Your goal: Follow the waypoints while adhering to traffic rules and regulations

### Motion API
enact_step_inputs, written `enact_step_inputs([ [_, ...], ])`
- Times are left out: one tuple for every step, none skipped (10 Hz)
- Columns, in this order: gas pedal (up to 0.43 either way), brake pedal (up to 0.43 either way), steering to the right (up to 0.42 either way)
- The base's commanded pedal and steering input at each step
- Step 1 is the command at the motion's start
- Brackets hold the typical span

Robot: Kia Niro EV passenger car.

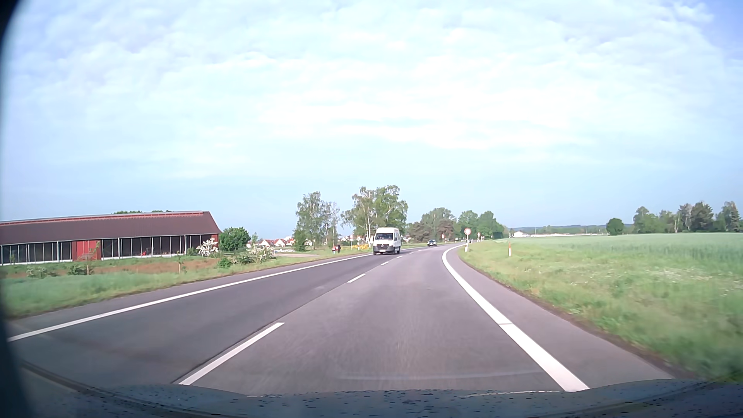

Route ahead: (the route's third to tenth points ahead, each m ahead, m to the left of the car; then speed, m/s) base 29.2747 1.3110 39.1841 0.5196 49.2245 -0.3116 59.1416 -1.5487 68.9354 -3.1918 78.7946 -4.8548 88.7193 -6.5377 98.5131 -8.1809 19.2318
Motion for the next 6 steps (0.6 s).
enact_step_inputs([
  [0.15,0.0,0.008],
  [0.15,0.0,0.008],
  [0.15,0.0,0.009],
  [0.15,0.0,0.009],
  [0.15,0.0,0.009],
  [0.15,0.0,0.009],
])
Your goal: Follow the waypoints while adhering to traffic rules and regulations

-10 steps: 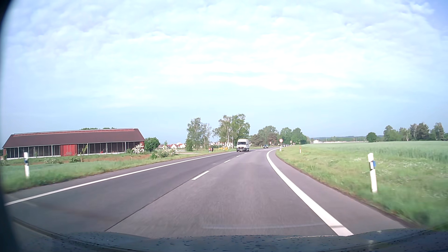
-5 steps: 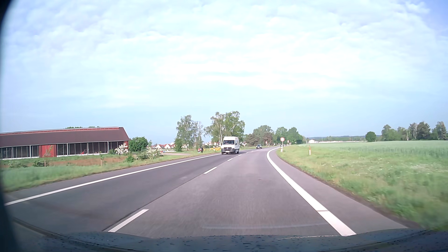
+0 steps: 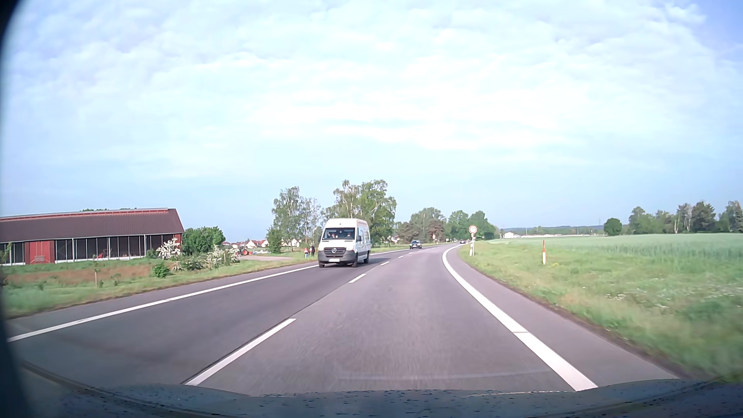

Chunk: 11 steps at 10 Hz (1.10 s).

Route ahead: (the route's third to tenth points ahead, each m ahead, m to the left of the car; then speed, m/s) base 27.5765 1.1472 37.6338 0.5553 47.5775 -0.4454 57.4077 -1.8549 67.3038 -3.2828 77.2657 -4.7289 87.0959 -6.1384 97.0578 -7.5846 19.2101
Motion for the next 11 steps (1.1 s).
enact_step_inputs([
  [0.15,0.0,0.009],
  [0.15,0.0,0.009],
  [0.15,0.0,0.01],
  [0.15,0.0,0.01],
  [0.15,0.0,0.009],
  [0.15,0.0,0.009],
  [0.15,0.0,0.009],
  [0.15,0.0,0.009],
  [0.15,0.0,0.009],
  [0.15,0.0,0.009],
  [0.15,0.0,0.009],
])
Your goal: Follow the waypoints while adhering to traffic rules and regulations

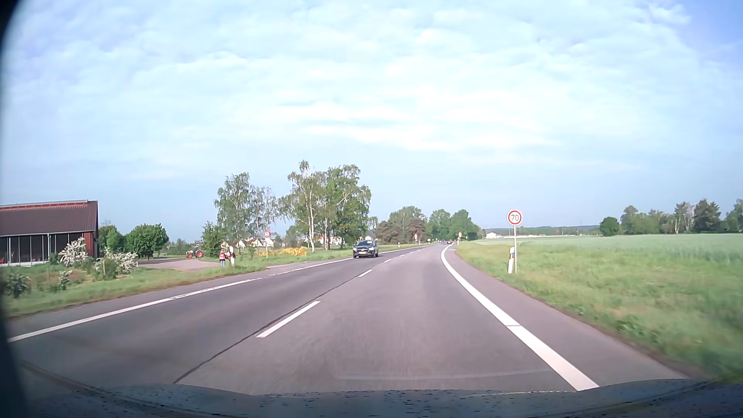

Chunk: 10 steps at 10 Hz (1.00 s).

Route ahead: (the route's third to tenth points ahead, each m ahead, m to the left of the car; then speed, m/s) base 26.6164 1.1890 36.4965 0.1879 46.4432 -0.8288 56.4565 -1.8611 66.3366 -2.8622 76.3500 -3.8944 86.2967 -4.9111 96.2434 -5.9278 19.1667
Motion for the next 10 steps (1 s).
enact_step_inputs([
  [0.15,0.0,0.009],
  [0.15,0.0,0.008],
  [0.15,0.0,0.008],
  [0.15,0.0,0.008],
  [0.15,0.0,0.008],
  [0.15,0.0,0.008],
  [0.15,0.0,0.008],
  [0.15,0.0,0.008],
  [0.15,0.0,0.008],
  [0.15,0.0,0.008],
])
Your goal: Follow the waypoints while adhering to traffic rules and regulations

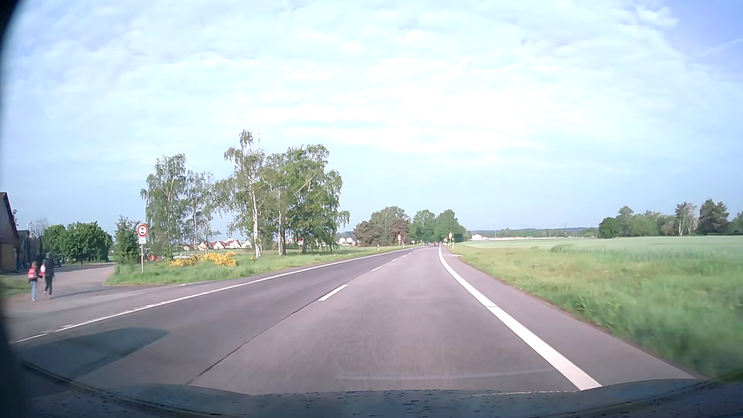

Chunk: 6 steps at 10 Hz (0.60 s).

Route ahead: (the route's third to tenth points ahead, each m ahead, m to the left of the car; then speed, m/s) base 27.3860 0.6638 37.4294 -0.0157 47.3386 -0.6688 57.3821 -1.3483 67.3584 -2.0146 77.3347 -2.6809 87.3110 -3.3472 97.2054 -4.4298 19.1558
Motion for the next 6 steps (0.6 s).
enact_step_inputs([
  [0.15,0.0,0.008],
  [0.15,0.0,0.008],
  [0.15,0.0,0.008],
  [0.15,0.0,0.008],
  [0.15,0.0,0.008],
  [0.15,0.0,0.008],
])
